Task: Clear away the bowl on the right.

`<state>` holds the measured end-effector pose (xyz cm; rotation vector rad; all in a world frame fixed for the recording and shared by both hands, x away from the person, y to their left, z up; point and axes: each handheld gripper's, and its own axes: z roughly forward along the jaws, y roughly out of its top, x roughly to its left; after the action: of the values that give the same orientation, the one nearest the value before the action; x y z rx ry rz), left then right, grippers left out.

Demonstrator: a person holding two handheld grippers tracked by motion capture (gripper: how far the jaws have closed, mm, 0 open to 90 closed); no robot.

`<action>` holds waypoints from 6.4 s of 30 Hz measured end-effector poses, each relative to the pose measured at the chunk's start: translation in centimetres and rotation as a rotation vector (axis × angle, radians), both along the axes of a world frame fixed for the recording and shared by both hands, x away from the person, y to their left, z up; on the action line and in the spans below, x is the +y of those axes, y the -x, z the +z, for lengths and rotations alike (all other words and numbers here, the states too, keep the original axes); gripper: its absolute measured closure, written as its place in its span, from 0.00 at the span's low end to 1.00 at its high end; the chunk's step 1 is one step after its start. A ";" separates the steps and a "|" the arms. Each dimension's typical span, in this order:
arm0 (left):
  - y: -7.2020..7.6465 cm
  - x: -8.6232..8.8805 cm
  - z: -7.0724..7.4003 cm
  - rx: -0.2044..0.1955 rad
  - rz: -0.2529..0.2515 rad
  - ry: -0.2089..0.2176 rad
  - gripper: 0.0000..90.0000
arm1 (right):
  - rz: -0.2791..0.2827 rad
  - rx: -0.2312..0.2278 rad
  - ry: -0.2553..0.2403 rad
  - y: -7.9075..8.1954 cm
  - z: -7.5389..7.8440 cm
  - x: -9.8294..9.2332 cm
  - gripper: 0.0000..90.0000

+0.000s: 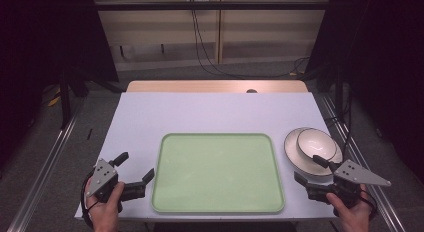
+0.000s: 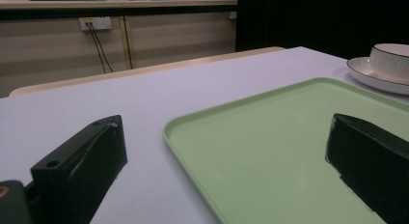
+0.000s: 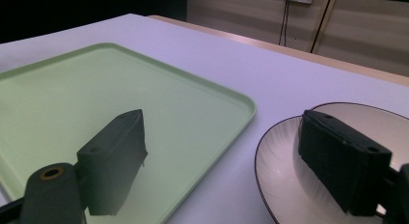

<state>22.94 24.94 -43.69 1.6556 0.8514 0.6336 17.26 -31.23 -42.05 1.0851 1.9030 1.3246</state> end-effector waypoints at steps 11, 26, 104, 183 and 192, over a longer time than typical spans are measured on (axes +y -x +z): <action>0.0 0.2 0.0 -0.001 0.010 -0.010 0.01 | 0.037 0.053 0.030 -0.2 0.1 0.2 0.17; -0.2 0.2 -0.1 0.001 0.009 0.004 0.01 | -0.004 0.086 0.035 -0.7 0.8 -1.0 0.15; -0.8 0.2 -0.2 -0.003 -0.011 -0.018 0.01 | -0.180 0.635 0.260 -15.8 -0.9 -10.4 0.70; -0.8 0.3 -0.3 0.003 -0.010 -0.015 0.01 | -0.061 0.575 0.083 -15.6 1.8 -7.9 0.92; -0.8 0.3 -0.2 -0.002 -0.003 -0.022 0.01 | -0.074 0.577 0.079 -15.8 2.2 -6.9 0.92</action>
<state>23.74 25.26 -43.92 1.6758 0.8432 0.6447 33.05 -38.13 -39.83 1.6041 2.2617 0.9458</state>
